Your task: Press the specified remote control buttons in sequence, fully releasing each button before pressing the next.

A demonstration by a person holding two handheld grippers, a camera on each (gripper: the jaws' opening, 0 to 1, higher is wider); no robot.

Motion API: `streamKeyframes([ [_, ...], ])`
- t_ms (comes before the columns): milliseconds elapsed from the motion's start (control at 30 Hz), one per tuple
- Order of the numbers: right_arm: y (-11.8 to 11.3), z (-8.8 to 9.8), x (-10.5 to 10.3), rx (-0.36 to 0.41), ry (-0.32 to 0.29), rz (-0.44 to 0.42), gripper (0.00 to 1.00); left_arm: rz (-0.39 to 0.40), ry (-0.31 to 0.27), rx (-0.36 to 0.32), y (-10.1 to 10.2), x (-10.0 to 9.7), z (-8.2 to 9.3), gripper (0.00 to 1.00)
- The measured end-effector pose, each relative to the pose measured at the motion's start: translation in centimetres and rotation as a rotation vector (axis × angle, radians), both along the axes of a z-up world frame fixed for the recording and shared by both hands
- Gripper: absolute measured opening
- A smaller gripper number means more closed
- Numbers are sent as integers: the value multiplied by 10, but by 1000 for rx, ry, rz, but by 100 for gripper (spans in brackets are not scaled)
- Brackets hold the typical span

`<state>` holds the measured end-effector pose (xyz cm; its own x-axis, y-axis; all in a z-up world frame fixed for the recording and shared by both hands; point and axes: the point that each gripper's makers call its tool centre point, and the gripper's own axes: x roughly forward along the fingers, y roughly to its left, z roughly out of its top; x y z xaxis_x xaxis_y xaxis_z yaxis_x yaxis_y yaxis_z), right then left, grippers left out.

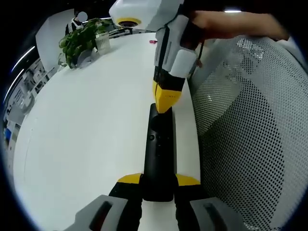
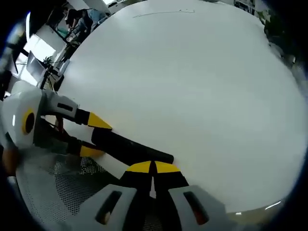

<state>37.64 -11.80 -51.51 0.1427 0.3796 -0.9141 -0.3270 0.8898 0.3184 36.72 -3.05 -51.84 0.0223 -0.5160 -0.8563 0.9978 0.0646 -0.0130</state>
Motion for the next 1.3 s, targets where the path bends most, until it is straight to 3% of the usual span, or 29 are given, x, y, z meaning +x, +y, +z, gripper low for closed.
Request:
streamKeyframes([
  [167, 0, 0, 1, 9, 25, -5, 0, 3, 1, -3, 0, 0, 0, 25],
  [300, -1, 1, 0, 34, 62, -59, 0, 6, 2, -9, 0, 0, 0, 25],
  [800, -5, 7, 3, 17, 43, -82, 0, 5, 2, -9, 0, 0, 0, 25],
  [933, 5, 9, 1, 66, 58, -71, 0, 2, 0, -11, 0, 0, 0, 25],
  [1300, 7, 5, -1, 46, 62, -38, 0, -8, -6, -12, -2, 0, 1, 24],
])
